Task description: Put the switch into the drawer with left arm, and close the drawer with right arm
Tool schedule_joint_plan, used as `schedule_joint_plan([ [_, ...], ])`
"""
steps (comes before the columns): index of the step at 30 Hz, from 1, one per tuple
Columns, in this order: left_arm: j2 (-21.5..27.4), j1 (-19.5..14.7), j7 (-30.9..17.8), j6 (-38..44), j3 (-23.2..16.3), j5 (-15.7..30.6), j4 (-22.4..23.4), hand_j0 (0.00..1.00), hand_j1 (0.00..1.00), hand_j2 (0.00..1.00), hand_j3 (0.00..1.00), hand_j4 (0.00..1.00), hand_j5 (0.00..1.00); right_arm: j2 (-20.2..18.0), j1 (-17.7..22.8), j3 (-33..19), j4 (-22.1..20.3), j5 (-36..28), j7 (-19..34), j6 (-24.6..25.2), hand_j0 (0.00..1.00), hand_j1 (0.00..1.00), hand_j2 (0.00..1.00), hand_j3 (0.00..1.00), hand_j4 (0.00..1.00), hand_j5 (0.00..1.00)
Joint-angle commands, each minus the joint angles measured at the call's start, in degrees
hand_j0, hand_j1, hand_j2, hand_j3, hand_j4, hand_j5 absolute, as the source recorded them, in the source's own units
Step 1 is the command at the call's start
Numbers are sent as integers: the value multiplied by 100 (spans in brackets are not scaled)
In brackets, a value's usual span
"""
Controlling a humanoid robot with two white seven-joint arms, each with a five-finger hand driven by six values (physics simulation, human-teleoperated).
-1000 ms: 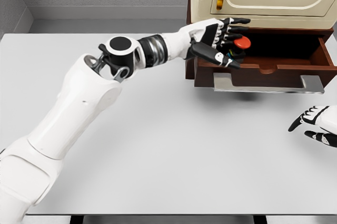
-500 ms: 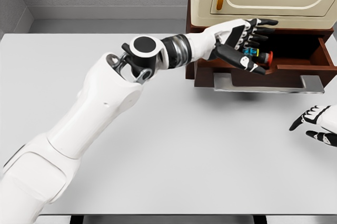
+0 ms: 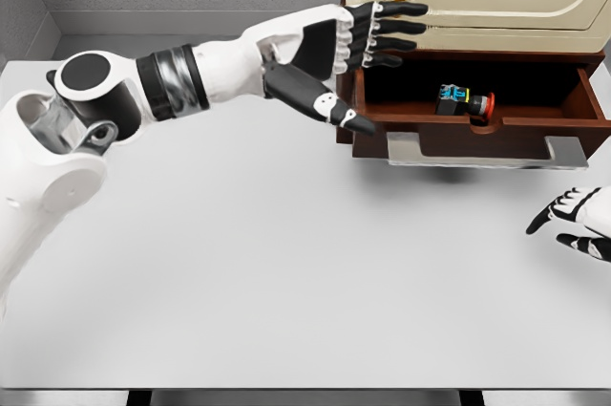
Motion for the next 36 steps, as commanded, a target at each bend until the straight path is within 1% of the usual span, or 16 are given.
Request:
schedule_joint_plan([
  [1,577,18,-680,-92,420,360,-56,100,100,100,100,100,100,-18,9,6,-8,-145,-8,3,57,57,57,57,57,57],
  [4,955,263,-937,-136,868,501,-56,100,100,100,100,100,100,-18,9,-3,-139,-312,-8,3,57,57,57,57,57,57],
  [5,1078,483,-937,-162,1114,510,-56,100,100,100,100,100,100,-18,9,-3,-219,-330,-8,3,57,57,57,57,57,57],
  [9,1386,1836,-937,-971,2406,484,-56,100,100,100,100,100,100,-1,-158,6,-245,-400,-35,3,57,57,57,57,57,57],
  [11,1544,2320,-937,-1340,2898,466,-56,100,100,100,100,100,100,-10,-220,6,-245,-479,-26,3,57,57,57,57,57,57],
  [12,1562,2654,-937,-1823,3092,440,-56,100,100,100,100,100,100,-10,-237,6,-245,-506,-26,3,56,56,56,56,56,56],
  [13,1571,2900,-937,-2209,3127,238,-56,100,100,100,100,100,100,-1,-281,14,-236,-523,-26,3,56,56,56,56,56,56],
  [15,1492,3488,-937,-3167,3180,-1280,-56,100,100,100,100,100,100,-1,-299,23,-227,-515,-26,3,56,56,56,56,56,56],
  [16,1395,3805,-937,-3414,3206,-1687,-47,100,100,100,100,100,100,8,-299,32,-227,-488,-17,3,56,56,56,56,56,56],
  [19,1334,4210,-937,-3757,3206,-1758,-38,100,100,100,100,100,100,8,-308,32,-219,-488,-8,3,57,57,57,57,57,57],
  [22,1281,4438,-937,-3854,3400,-2012,23,100,100,100,100,100,100,17,-308,32,-166,-479,-17,3,57,57,57,57,57,57],
  [23,992,4447,-937,-3854,3593,-2047,111,100,100,100,100,100,100,8,-308,32,-104,-479,-17,3,57,57,57,57,57,57],
  [24,613,4465,-937,-3801,3874,-2363,102,100,100,100,100,100,100,17,-316,32,-87,-479,-17,3,57,57,57,57,57,57],
  [25,455,4465,-937,-3775,4032,-2698,111,100,100,100,100,100,100,17,-378,41,-60,-479,-17,3,57,57,57,57,57,57],
  [26,323,4474,-937,-3766,4182,-2751,111,100,100,100,100,100,100,34,-466,67,-16,-479,-17,3,57,57,57,57,57,57],
  [36,296,4526,-937,-3784,4226,-2962,243,100,100,100,100,100,100,8,-466,85,-16,-348,0,3,58,58,58,58,58,58],
])
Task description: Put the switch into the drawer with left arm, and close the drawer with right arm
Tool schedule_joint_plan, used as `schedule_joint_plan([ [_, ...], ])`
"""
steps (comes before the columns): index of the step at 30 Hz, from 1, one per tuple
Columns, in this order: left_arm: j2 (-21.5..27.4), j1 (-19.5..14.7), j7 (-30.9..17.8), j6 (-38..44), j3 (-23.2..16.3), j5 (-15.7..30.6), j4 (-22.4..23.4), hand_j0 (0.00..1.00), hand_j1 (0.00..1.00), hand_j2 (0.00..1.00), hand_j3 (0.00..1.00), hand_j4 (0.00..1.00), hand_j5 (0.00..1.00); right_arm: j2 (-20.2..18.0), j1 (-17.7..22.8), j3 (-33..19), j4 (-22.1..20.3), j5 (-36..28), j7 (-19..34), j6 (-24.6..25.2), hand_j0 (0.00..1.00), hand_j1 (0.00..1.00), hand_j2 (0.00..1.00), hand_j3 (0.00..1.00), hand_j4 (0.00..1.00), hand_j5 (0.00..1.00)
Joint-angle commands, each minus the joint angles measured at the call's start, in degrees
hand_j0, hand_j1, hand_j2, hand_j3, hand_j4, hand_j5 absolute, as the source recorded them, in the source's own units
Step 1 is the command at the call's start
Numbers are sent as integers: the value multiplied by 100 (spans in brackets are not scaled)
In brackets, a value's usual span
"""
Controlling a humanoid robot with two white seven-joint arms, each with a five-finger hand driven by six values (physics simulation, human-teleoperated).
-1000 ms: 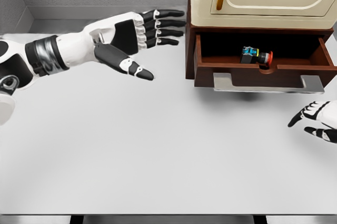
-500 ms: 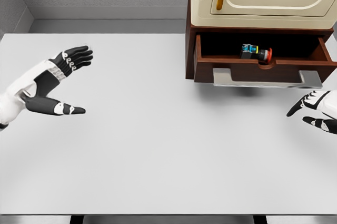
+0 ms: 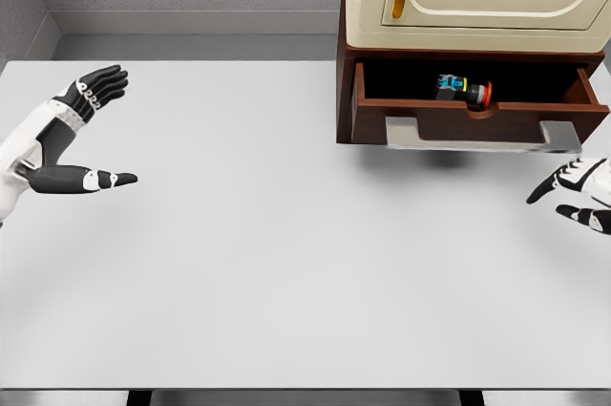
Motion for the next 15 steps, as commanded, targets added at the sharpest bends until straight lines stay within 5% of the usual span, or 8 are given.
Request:
schedule_joint_plan([
  [1,-14,0,1,-1,14,-3,14,100,100,100,100,100,100,-40,0,3,-4,39,2,4,58,58,58,58,58,58],
  [15,-14,0,1,-1,14,-3,5,100,100,100,100,100,100,101,-88,12,-39,-5,-16,4,56,56,56,56,56,56],
])
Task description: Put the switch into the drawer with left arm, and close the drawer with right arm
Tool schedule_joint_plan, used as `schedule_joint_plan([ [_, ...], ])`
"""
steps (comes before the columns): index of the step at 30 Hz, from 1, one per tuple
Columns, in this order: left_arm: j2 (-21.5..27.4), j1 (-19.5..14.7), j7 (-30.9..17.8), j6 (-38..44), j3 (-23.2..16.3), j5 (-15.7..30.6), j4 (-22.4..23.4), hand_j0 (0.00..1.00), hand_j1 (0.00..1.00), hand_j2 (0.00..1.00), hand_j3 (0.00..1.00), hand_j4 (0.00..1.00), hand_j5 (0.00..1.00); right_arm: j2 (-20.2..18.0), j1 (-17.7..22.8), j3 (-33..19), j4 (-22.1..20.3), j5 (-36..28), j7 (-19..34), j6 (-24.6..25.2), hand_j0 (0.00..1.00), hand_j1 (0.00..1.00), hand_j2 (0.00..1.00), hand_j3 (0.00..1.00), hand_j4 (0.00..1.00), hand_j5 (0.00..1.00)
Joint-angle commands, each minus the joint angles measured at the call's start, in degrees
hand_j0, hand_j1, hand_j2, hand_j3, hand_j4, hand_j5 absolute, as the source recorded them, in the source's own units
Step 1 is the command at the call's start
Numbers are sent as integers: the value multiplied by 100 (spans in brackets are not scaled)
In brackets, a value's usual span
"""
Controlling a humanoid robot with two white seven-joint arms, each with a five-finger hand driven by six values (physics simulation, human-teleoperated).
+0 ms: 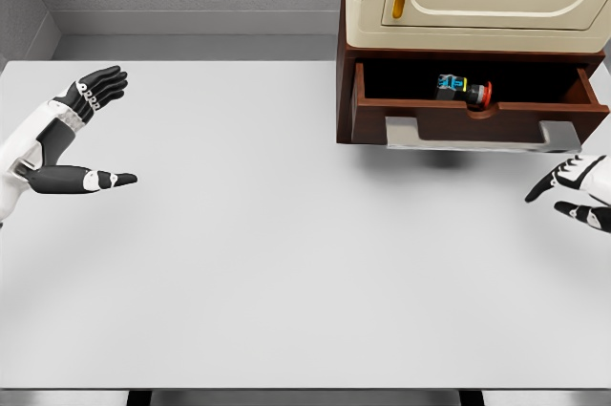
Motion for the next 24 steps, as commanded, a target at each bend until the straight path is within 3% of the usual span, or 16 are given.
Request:
schedule_joint_plan([
  [1,4,0,1,4,2,36,1,100,100,100,100,100,100,23,0,1,-32,-80,-14,3,56,56,56,56,56,56],
  [12,-40,18,1,4,11,36,-8,100,100,100,100,100,100,277,-317,18,-76,-27,3,3,57,57,57,57,57,57],
  [16,-40,18,1,4,11,36,-8,100,100,100,100,100,100,277,-712,457,-23,-18,12,3,57,57,57,57,57,57],
  [24,-40,26,1,4,11,36,-8,100,100,100,100,100,100,409,-993,686,73,8,29,3,59,59,59,59,59,59],
])
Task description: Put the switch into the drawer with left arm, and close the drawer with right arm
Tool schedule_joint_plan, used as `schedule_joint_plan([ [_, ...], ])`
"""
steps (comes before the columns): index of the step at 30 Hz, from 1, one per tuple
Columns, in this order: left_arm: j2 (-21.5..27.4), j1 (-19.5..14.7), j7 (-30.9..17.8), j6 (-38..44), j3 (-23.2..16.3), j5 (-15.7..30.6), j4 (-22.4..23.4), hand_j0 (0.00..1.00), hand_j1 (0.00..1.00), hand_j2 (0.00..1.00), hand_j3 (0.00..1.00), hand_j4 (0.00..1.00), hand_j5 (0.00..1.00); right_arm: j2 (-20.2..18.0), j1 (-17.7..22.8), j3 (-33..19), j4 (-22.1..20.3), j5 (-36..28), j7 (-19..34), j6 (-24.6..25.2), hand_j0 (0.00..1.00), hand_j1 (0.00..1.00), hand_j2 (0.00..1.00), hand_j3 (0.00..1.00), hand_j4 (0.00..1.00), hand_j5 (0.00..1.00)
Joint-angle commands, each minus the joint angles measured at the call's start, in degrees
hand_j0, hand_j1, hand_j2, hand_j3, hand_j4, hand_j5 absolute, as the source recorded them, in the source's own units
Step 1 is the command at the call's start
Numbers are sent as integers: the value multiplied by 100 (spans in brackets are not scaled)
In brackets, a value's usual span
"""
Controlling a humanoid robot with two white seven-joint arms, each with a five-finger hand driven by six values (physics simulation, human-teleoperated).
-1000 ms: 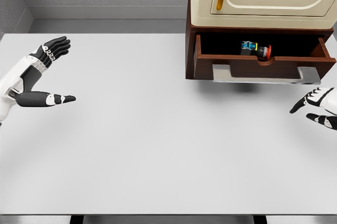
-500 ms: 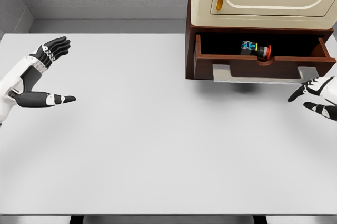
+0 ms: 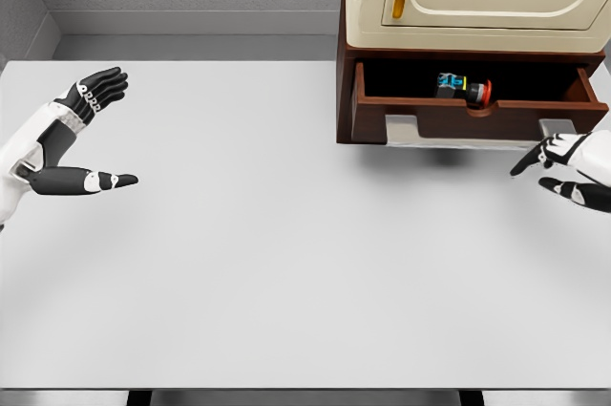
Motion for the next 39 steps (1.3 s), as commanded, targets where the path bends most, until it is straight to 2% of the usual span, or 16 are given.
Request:
schedule_joint_plan([
  [1,4,0,1,3,0,37,-5,100,100,100,100,100,100,46,-44,175,74,-14,-10,3,59,59,59,59,59,59],
  [6,-5,9,1,3,-9,37,-13,100,100,100,100,100,100,186,-528,596,303,12,-1,3,59,59,59,59,59,59],
  [16,-31,9,1,3,0,37,-13,100,100,100,100,100,100,-86,-457,588,233,-6,-1,3,60,60,60,60,60,60],
  [23,-32,18,1,3,0,37,-22,100,100,100,100,100,100,-78,-352,693,-145,91,-1,3,59,59,59,59,59,59],
  [29,-32,18,1,3,0,37,-49,100,100,100,100,100,100,80,-352,711,-224,117,-1,3,59,59,59,59,59,59],
  [35,-32,18,1,3,0,37,-49,100,100,100,100,100,100,502,-563,720,-207,240,8,3,58,58,58,58,58,58],
  [39,-32,18,1,3,0,37,-49,100,100,100,100,100,100,599,-765,886,-58,276,95,3,59,59,59,59,59,59],
])
